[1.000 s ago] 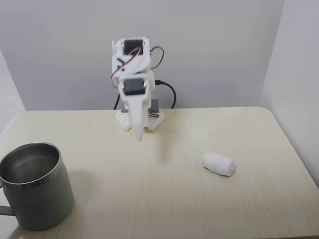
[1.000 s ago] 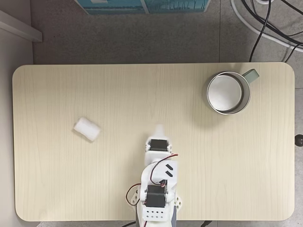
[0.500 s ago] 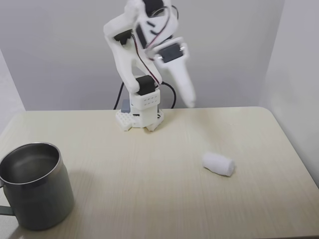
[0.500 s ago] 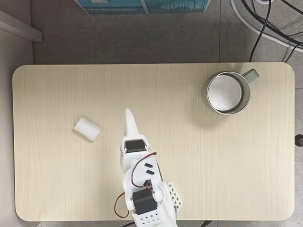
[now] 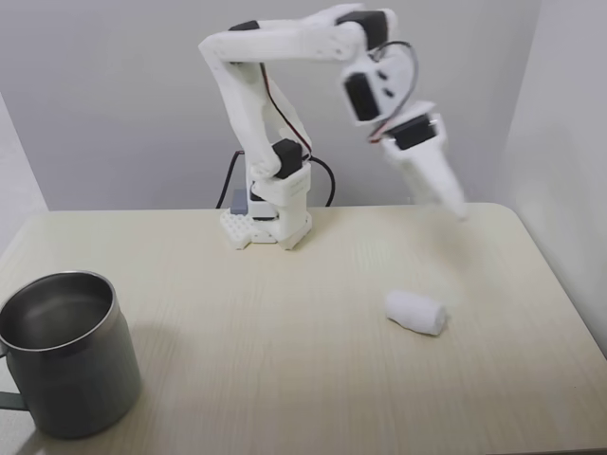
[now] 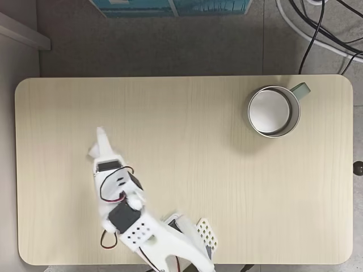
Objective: Grasp a dressing and put it in the cup.
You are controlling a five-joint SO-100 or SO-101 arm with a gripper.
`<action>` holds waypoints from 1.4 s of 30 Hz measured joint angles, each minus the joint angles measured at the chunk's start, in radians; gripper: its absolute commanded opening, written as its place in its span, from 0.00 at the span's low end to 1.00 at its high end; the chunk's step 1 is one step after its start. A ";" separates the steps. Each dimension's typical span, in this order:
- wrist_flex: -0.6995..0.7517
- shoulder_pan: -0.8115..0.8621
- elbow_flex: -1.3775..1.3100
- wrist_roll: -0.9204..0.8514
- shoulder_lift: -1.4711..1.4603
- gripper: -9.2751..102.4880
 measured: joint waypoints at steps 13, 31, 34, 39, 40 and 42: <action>-0.311 0.028 -0.242 0.153 0.104 0.53; -0.465 0.051 -0.287 0.179 0.397 0.43; -0.459 0.058 -0.282 0.172 0.433 0.37; -0.377 0.075 -0.164 0.143 0.558 0.20; -0.354 0.081 -0.130 0.135 0.586 0.16; -0.313 0.089 -0.067 0.118 0.637 0.10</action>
